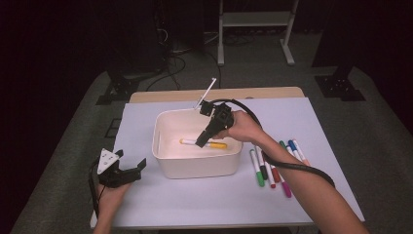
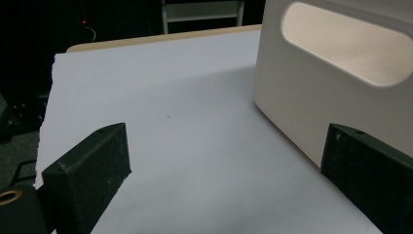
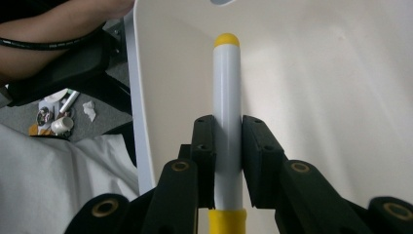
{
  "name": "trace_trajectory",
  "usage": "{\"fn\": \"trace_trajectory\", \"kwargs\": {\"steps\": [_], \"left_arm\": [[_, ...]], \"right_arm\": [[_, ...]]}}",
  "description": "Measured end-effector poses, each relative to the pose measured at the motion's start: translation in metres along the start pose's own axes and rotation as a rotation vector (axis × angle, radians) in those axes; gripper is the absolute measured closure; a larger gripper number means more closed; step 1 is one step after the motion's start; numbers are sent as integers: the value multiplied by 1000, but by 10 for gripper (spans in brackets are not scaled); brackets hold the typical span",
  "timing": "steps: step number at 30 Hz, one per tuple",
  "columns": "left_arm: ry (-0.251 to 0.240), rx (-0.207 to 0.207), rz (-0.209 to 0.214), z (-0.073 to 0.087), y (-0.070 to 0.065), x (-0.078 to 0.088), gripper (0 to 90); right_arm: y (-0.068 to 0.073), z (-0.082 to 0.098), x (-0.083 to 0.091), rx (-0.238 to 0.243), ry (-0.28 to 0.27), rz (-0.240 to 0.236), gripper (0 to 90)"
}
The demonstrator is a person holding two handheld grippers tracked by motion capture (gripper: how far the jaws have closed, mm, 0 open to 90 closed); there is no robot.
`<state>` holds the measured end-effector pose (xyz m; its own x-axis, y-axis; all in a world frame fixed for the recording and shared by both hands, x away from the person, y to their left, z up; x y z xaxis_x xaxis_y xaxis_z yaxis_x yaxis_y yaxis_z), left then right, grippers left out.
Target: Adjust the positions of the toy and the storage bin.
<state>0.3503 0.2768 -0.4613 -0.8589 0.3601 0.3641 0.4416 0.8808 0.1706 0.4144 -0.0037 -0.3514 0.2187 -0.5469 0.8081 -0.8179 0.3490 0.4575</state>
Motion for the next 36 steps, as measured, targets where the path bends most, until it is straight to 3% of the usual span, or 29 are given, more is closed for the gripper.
{"fn": "trace_trajectory", "kwargs": {"steps": [8,14,19,23,33,36], "left_arm": [[1,-2,3,0,0,0,27],[2,-2,4,0,0,0,26],[4,-4,6,0,0,0,27],[4,-4,6,0,-1,0,27],[4,-5,6,1,-1,-1,27],[6,-6,4,1,-1,-1,27]], "right_arm": [[-2,-1,-20,15,65,5,754],[-3,-1,-33,-2,113,12,754],[-4,-2,-39,-10,133,20,747],[-5,-4,-40,-24,131,30,692],[0,4,-8,-15,44,51,628],[3,13,18,-26,-22,69,587]]}}
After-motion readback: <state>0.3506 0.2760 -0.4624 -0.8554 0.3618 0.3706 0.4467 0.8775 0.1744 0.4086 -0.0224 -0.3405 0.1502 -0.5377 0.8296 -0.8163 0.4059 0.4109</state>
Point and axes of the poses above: each handheld gripper's, and its own axes: x roughly backward along the jaws, z roughly out of its underside, y roughly to its left, the point moved 6 cm from there along -x, roughly forward along the jaws, and after that the axes turned 11 degrees about -x, right-handed, at the moved point
